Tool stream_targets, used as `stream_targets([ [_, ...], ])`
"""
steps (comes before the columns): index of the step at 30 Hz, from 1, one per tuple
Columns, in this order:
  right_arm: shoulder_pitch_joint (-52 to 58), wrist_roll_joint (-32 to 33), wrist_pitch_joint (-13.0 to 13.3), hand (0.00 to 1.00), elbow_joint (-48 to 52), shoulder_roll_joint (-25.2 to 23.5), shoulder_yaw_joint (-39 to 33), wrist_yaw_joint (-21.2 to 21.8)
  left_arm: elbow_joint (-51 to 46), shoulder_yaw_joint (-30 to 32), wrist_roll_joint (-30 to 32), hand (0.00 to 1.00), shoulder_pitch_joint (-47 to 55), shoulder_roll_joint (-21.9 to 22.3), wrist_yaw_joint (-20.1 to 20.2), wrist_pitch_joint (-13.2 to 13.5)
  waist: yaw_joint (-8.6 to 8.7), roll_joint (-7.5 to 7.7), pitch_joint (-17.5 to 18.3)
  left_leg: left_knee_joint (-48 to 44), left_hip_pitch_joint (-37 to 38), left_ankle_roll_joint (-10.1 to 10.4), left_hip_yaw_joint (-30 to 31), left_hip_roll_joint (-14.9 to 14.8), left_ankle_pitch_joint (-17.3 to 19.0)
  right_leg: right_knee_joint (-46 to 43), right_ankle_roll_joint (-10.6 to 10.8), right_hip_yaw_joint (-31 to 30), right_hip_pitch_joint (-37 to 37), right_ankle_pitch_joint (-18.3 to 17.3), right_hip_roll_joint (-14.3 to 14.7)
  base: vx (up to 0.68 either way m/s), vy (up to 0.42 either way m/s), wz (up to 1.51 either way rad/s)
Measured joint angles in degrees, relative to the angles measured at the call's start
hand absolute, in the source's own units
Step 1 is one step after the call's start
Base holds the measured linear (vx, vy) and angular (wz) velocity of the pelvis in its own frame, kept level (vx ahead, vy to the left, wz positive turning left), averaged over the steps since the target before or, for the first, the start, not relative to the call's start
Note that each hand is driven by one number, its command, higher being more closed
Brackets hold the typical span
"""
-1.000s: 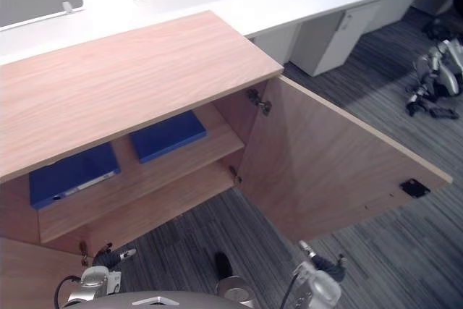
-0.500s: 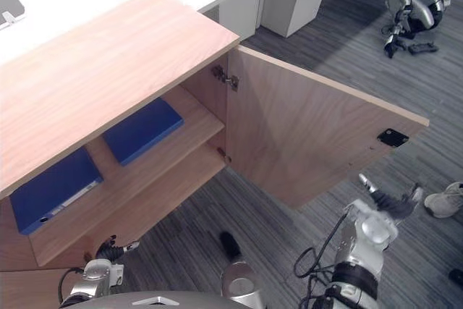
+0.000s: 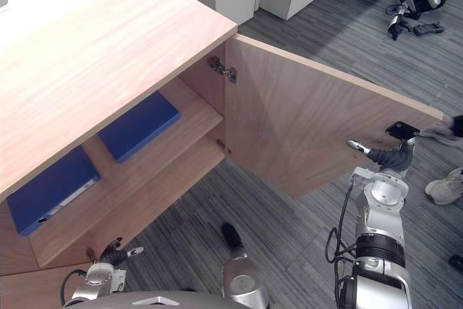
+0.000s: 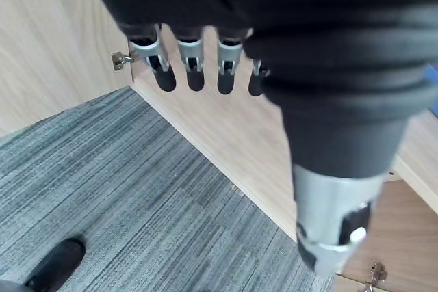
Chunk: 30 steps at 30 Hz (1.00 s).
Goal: Walk over to the cabinet, pick up the folder, carry it to the office cabinet, place the folder inside the office cabinet, then close the office cabinet door
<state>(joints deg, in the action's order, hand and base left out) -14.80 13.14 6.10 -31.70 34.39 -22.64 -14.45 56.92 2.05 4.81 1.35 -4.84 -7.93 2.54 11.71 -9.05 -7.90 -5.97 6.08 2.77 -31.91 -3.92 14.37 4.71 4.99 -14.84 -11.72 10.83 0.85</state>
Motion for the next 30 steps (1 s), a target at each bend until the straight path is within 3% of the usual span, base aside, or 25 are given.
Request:
stream_targets([
  [8,2.7,0.0,-0.1,0.0,3.5,-2.5,-1.2,0.0,0.0,-0.1,0.6,0.0,1.5,0.4,0.0,0.0,0.11,0.2,-0.1,-0.2,0.1,0.2,2.2,0.0,-0.3,0.4,-0.5,4.2,0.8,-1.1,-1.2,-0.07,-0.076,0.12],
  [15,12.8,-0.1,-0.1,0.0,17.9,-13.2,-1.0,-0.7,0.3,0.0,2.2,0.0,1.1,0.4,0.0,-0.2,1.02,1.2,0.2,-0.1,1.3,0.3,1.6,-1.0,-0.3,0.4,-0.9,4.0,1.7,-0.2,0.2,-0.02,-0.072,-0.07],
  [23,29.1,0.0,-0.1,0.0,35.2,-25.4,7.3,4.6,0.2,-1.1,2.3,0.0,0.2,0.2,0.0,-0.7,0.91,5.79,1.6,-0.4,3.1,0.6,-2.8,-1.1,0.0,0.3,-1.4,-0.5,1.5,1.4,1.8,-0.06,-0.076,-0.28],
  [30,38.5,0.0,-0.1,0.0,43.2,-27.6,14.1,10.3,0.0,-2.6,4.2,0.0,0.0,-0.1,0.0,-0.9,0.59,9.59,2.5,-3.7,1.9,0.4,-3.1,-1.3,1.3,0.3,-2.1,-1.7,1.6,2.2,1.3,-0.1,-0.084,-0.08],
])
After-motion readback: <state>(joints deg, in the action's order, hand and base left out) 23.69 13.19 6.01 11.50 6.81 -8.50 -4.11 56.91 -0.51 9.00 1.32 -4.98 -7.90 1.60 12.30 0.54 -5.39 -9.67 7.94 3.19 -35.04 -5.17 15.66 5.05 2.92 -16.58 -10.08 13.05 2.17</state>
